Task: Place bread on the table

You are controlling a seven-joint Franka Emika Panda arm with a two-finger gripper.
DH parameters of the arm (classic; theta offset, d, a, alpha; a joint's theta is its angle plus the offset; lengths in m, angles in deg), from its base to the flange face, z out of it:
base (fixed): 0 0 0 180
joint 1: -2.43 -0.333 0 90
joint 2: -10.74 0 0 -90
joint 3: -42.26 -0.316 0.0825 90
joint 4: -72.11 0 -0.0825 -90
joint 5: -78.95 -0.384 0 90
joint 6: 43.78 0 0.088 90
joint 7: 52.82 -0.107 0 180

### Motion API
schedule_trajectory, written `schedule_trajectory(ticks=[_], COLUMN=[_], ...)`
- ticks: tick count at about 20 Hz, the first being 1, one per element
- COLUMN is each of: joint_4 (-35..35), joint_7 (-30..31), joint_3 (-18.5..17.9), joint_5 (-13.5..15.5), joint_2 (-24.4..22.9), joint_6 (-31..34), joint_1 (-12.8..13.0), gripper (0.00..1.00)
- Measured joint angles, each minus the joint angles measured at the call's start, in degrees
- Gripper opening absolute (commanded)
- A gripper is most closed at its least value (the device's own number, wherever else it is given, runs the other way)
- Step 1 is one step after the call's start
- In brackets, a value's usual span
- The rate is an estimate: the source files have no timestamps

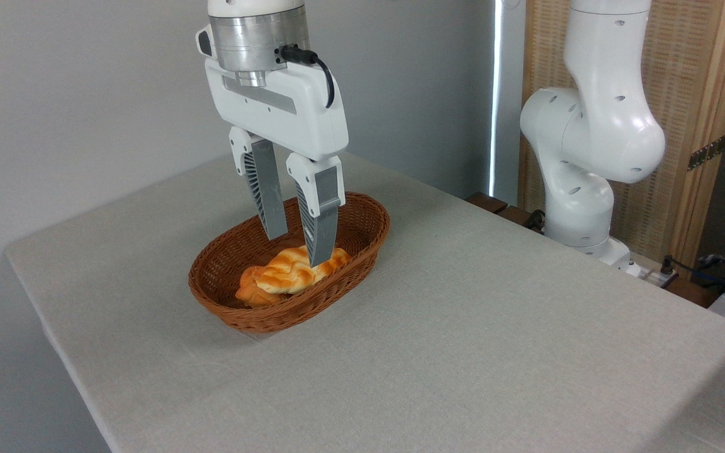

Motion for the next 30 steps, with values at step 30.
schedule_trajectory(ticks=[30], joint_4=[0.0], joint_7=[0.0], joint_3=[0.0], joint_5=[0.0], joint_2=[0.0], joint_6=[2.0], joint_1=[0.0], gripper=[1.0])
